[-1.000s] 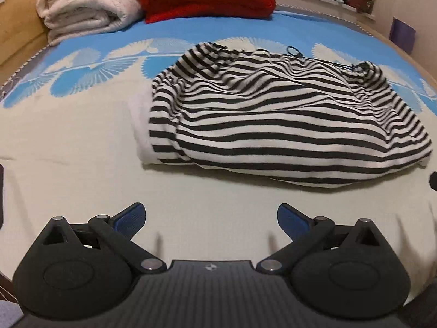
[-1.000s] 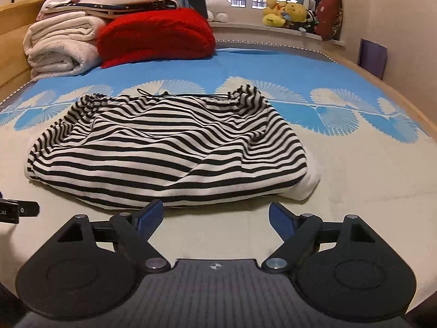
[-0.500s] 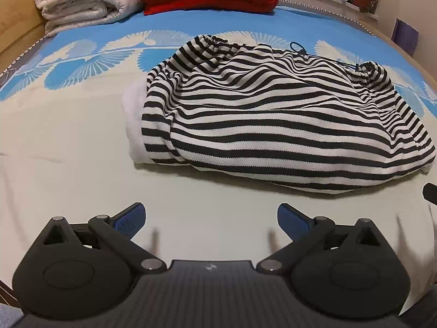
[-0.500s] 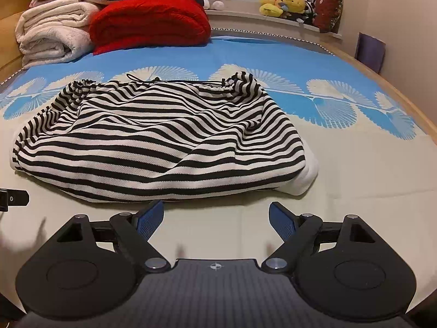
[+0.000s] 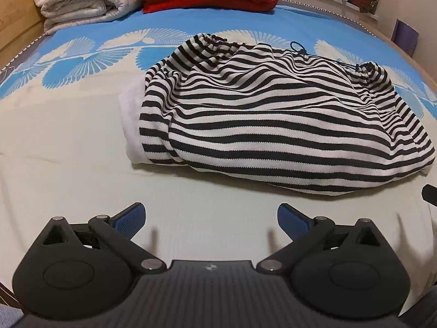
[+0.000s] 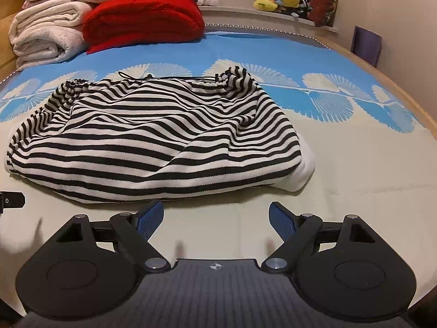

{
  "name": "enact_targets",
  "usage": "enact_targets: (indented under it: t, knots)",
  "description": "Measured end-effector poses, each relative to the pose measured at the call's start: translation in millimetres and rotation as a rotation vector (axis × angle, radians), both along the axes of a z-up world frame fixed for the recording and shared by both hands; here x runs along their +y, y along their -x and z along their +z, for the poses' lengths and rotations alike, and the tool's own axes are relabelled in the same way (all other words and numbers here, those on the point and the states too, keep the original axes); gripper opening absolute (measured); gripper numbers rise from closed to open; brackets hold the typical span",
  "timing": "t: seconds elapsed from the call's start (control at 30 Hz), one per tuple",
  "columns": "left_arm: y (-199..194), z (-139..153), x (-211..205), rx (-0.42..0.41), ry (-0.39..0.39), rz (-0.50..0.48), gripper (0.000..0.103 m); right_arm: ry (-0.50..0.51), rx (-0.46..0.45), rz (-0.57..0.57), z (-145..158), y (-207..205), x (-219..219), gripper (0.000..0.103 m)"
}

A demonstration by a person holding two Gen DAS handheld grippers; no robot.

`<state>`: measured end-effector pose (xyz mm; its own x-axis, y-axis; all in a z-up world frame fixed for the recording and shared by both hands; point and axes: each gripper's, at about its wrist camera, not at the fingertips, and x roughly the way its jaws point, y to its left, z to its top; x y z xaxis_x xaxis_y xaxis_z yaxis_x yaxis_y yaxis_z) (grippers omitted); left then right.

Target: Fold small clothes

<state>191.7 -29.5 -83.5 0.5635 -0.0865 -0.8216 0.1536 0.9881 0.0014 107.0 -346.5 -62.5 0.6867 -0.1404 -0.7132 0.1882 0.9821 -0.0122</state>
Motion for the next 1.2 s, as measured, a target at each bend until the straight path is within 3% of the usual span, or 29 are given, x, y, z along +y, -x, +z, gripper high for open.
enact_targets:
  t: [0.27,0.4,0.6,0.73,0.87,0.93,0.97,1.0,1.03,1.1,1.2]
  knots:
    - [1,1,0,-0.001,0.002,-0.004,0.103,-0.013,0.016,-0.017,-4,-2,-4,0.085]
    - [-2,1,5,0.005,0.010,0.016,0.103,-0.101,0.029,-0.086,-7,-8,-20,0.085]
    - [-16,3,28,0.005,0.000,0.096,0.103,-0.403,-0.008,-0.401,-27,-14,-86,0.085]
    - [-31,9,55,-0.010,-0.009,0.193,0.103,-0.541,-0.049,-0.507,-36,-21,-113,0.085]
    - [-50,16,87,-0.001,0.009,0.282,0.103,-0.840,-0.068,-0.615,-58,-36,-138,0.086]
    - [-61,23,101,0.005,0.011,0.301,0.103,-0.910,-0.099,-0.669,-67,-47,-145,0.086]
    - [-66,27,107,0.000,0.001,0.309,0.103,-0.923,-0.120,-0.679,-68,-51,-145,0.070]
    - [-71,30,113,-0.010,-0.014,0.325,0.103,-0.913,-0.125,-0.689,-67,-56,-144,0.040]
    - [-75,33,117,-0.019,-0.024,0.343,0.103,-0.905,-0.126,-0.678,-68,-61,-147,0.016]
    - [-82,35,127,-0.032,-0.025,0.372,0.103,-0.963,-0.185,-0.716,-65,-61,-154,0.016]
    - [-88,27,135,0.007,-0.006,0.391,0.103,-0.862,-0.238,-0.705,-42,-59,-149,0.015]
